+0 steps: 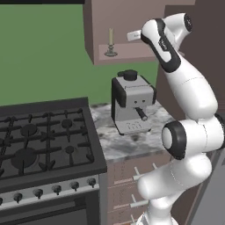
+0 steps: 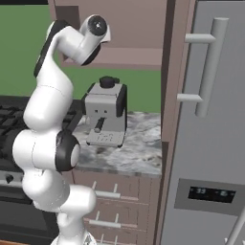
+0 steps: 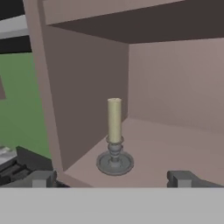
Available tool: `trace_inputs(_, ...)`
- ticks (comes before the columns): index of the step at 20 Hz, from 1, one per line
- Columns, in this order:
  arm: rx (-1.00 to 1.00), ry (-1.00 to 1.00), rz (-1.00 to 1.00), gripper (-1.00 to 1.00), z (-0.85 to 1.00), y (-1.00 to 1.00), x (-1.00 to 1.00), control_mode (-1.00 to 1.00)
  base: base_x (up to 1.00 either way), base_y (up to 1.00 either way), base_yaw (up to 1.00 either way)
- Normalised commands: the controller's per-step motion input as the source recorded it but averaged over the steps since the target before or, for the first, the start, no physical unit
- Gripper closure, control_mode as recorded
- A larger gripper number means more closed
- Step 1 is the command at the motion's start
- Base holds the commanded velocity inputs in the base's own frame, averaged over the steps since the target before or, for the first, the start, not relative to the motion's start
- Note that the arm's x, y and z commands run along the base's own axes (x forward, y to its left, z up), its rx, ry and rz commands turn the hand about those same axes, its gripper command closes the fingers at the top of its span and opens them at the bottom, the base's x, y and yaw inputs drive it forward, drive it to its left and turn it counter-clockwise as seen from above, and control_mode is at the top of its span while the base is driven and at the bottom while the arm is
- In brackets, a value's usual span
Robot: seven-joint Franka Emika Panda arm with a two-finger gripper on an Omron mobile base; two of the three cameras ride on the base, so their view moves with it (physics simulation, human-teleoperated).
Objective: Get the candle and the liquor from the cabinet and move them to the dining counter.
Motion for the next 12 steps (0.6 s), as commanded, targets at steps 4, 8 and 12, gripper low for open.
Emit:
trace_inputs(4,0.00,0.00,0.00,-1.00,0.03,0.01,0.35,-1.00,0.00,0.00,0.00)
trace_inputs(8,0.00,0.00,0.00,-1.00,0.00,0.08,0.40,-1.00,0.00,0.00,0.00)
trace_inputs(12,0.00,0.00,0.00,-1.00,0.00,0.11,0.39,-1.00,0.00,0.00,0.00)
